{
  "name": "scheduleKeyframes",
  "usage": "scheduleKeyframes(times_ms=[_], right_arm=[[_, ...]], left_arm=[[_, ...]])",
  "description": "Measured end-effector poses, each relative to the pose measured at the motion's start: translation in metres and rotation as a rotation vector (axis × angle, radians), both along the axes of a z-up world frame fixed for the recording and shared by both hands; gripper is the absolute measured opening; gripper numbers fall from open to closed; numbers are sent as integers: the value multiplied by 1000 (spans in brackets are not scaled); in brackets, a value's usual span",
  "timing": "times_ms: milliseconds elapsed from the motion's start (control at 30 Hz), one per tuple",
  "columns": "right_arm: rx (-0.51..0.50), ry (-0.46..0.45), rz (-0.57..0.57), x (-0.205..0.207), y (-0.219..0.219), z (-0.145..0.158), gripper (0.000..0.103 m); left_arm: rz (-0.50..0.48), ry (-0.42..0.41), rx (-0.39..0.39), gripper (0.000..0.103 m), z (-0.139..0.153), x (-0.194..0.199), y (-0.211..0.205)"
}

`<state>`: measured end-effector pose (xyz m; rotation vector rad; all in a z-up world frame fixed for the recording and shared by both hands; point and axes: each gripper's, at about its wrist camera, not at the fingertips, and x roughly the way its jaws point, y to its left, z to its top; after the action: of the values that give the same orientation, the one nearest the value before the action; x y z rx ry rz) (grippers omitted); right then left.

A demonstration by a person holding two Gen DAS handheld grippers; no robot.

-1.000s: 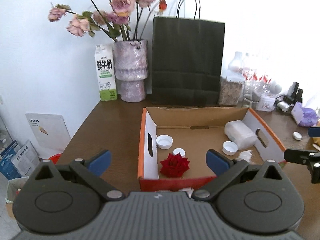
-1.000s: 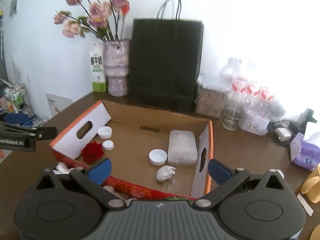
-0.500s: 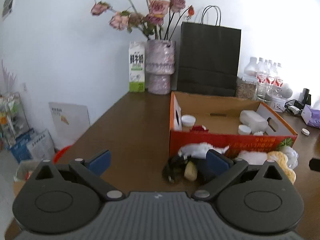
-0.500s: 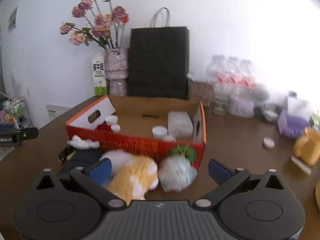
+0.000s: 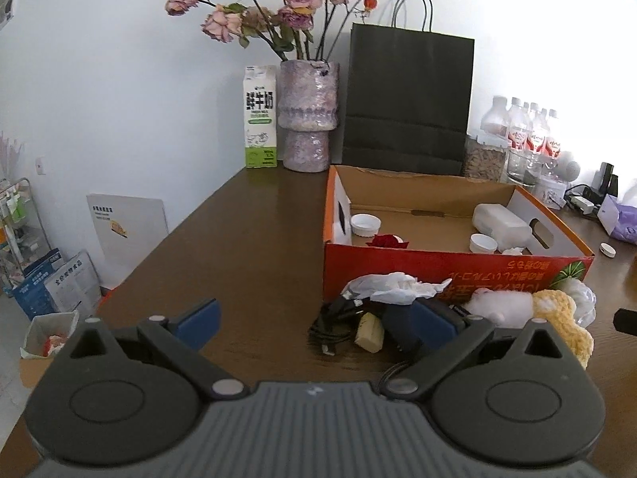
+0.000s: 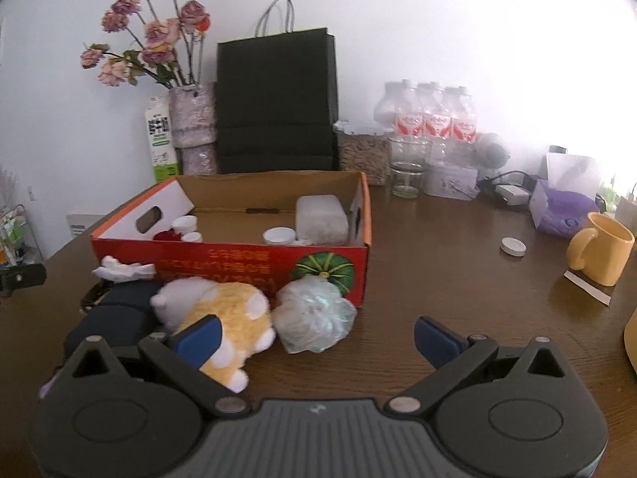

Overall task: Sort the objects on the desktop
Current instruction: 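Lift both open tools out of the box back toward the table, then grasp the crumpled white tissue with the left tool while the right tool grasps the clear mesh bath puff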

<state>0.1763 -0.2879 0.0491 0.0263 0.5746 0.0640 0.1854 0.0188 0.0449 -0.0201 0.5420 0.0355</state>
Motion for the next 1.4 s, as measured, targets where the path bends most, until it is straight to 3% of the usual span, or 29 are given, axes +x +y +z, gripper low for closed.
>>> scheduleKeyframes(times_ms=[300, 733, 833, 933, 1067, 1233, 1400], right_arm=[[-4, 52, -24, 38, -15, -17, 103], [-1, 98, 62, 72, -10, -33, 95], [2, 109, 86, 77, -8, -36, 82], [27, 126, 109, 80, -8, -40, 73], [36, 137, 121, 80, -7, -42, 63], [44, 138, 132, 78, -6, -43, 56], [46, 135, 133, 74, -4, -42, 50]], left_arm=[[-42, 28, 31, 103, -7, 35, -24], [-83, 71, 37, 103, -24, 74, -44], [-97, 88, 35, 101, -27, 82, -46], [-115, 105, 22, 87, -30, 86, -47], [-123, 122, 15, 77, -35, 88, -47], [-141, 128, -12, 43, -35, 88, -47], [-150, 112, -18, 25, -32, 82, -48]])
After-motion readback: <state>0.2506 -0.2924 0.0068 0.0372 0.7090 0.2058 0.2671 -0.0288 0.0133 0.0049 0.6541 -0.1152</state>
